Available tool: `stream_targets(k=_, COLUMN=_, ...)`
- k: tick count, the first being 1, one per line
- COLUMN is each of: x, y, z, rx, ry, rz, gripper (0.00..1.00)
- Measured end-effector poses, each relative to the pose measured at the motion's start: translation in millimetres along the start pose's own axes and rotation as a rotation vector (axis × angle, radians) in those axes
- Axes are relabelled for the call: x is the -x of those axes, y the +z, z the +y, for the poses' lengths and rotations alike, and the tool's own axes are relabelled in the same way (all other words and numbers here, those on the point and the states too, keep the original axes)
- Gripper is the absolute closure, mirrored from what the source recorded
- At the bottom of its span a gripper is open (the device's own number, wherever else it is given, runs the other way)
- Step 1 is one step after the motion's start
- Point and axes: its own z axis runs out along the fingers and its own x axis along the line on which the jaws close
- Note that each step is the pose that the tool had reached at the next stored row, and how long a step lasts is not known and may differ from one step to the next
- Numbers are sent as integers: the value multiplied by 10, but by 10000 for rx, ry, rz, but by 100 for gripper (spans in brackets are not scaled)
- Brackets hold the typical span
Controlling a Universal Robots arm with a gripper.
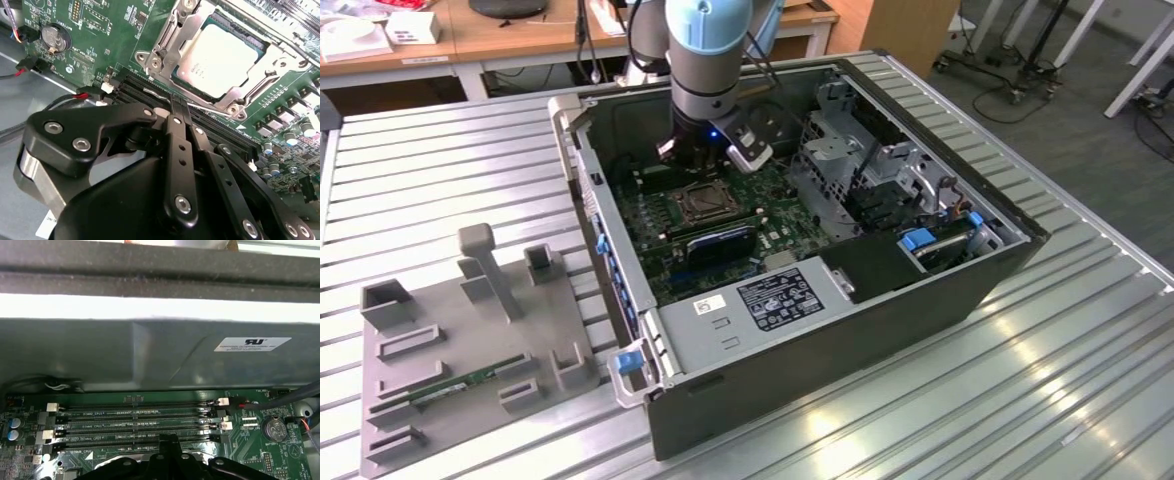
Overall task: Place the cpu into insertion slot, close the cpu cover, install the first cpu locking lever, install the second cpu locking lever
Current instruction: 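Install the first cpu locking lever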
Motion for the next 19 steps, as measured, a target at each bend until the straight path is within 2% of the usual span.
stream_targets(k=7, x=-3, y=20, z=61, rx=2, ry=0, rz=0, gripper=89)
stream_targets(k=19, x=4, y=20, z=60, rx=0, ry=1, rz=0, gripper=89)
